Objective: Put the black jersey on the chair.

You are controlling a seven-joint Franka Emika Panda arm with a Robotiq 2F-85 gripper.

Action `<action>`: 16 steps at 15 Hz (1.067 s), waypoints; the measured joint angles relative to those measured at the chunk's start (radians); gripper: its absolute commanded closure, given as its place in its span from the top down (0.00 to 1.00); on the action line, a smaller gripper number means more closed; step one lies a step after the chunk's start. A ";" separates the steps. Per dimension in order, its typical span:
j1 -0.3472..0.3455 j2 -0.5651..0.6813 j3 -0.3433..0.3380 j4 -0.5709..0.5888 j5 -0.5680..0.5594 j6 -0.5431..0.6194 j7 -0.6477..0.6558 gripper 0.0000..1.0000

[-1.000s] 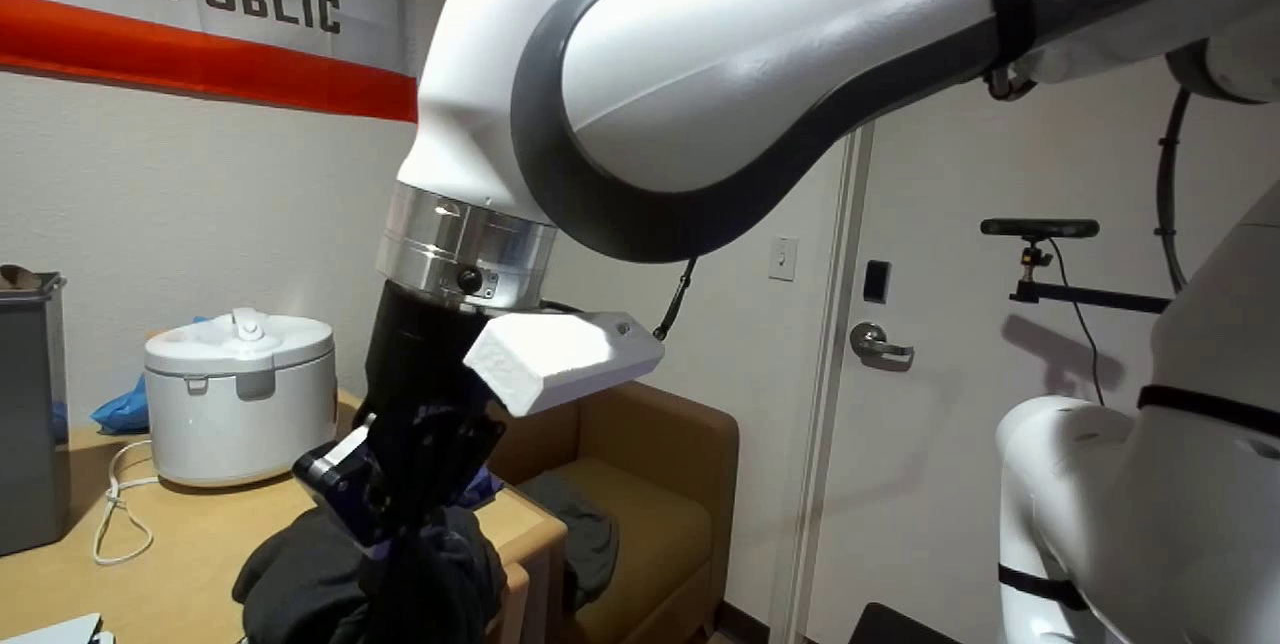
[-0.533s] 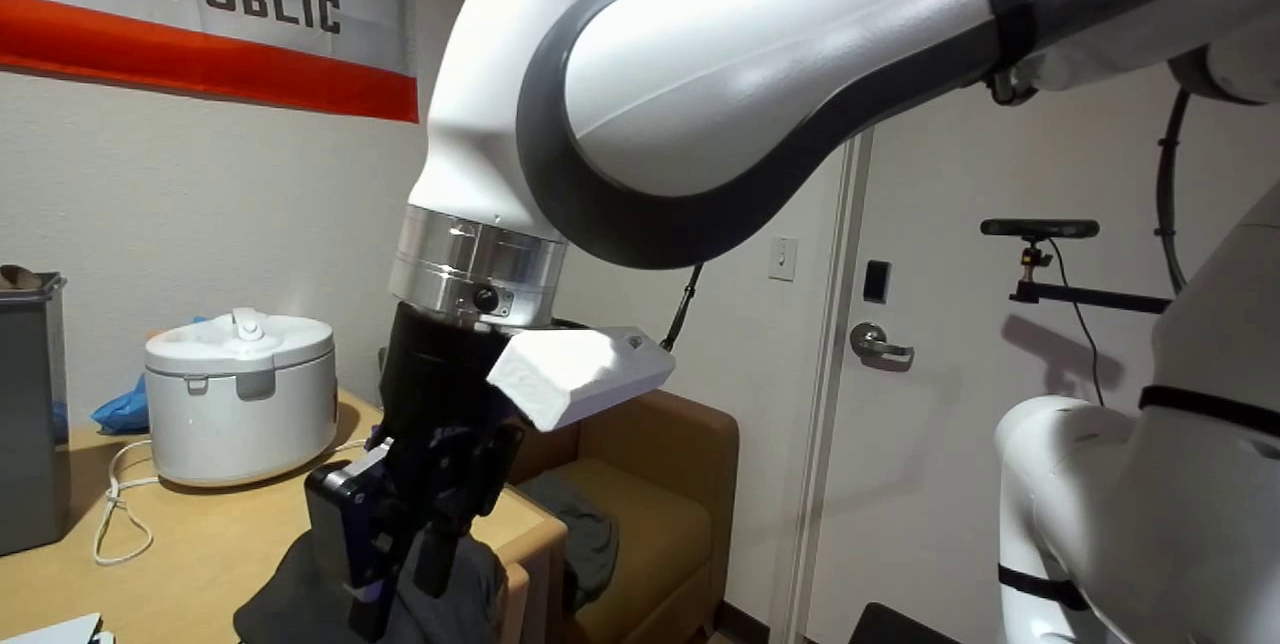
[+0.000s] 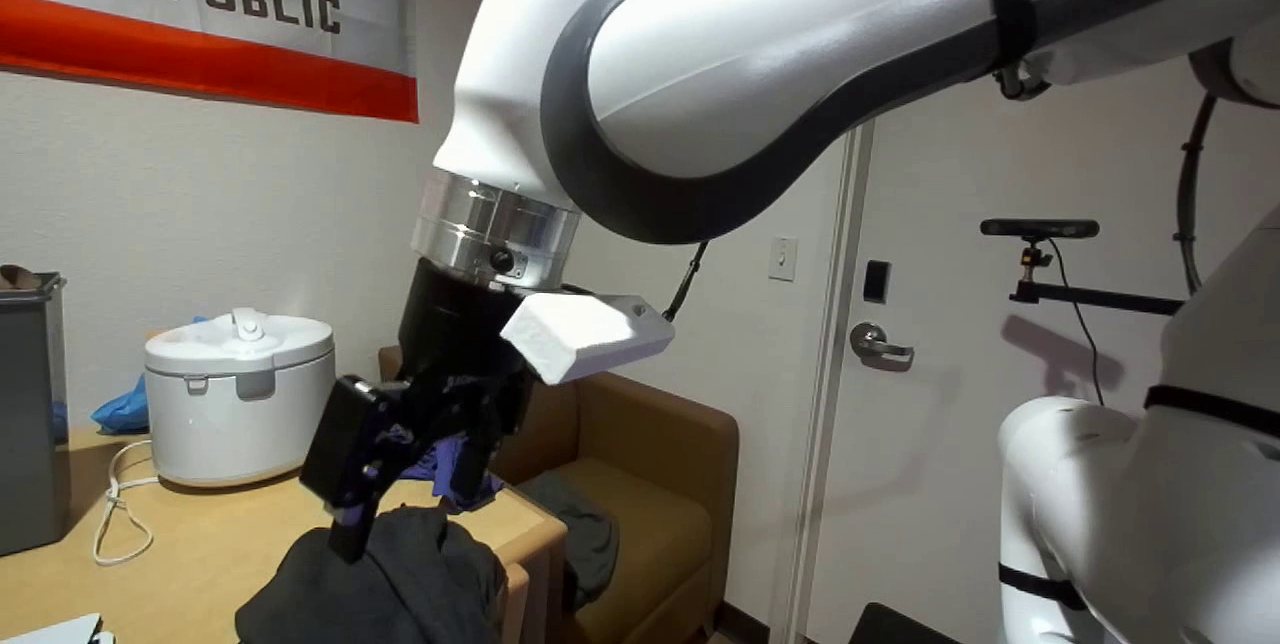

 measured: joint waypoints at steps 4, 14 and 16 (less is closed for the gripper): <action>-0.070 -0.012 -0.007 0.022 -0.137 0.109 -0.001 1.00; -0.190 0.108 -0.011 0.196 -0.400 0.284 -0.042 1.00; -0.215 0.153 -0.011 0.241 -0.444 0.314 -0.042 1.00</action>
